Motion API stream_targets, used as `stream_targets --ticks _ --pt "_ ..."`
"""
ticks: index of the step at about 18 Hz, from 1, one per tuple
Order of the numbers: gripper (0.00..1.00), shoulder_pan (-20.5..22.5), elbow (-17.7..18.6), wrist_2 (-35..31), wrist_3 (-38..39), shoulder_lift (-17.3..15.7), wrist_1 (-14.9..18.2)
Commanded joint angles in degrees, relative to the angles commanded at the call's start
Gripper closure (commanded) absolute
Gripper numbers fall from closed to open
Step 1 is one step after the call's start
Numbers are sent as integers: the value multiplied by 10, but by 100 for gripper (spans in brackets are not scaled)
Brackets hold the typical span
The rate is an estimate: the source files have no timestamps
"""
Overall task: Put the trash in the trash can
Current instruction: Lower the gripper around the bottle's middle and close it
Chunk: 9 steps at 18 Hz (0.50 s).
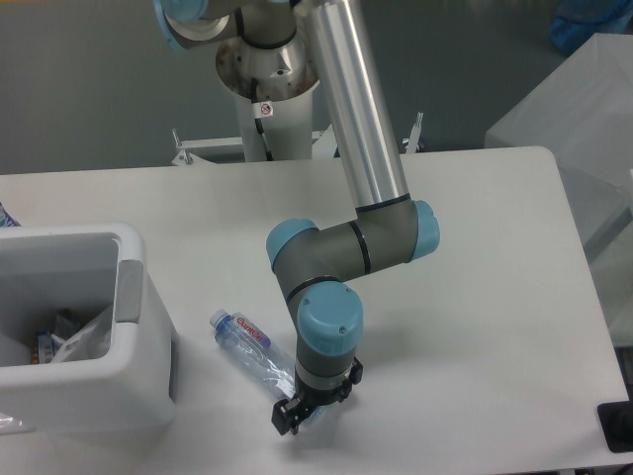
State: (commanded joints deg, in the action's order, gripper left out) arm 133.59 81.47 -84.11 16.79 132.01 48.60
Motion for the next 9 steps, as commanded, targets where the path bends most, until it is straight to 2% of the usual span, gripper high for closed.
stream_targets --ticks 9 --pt "28 -2 4 -1 -3 -4 6"
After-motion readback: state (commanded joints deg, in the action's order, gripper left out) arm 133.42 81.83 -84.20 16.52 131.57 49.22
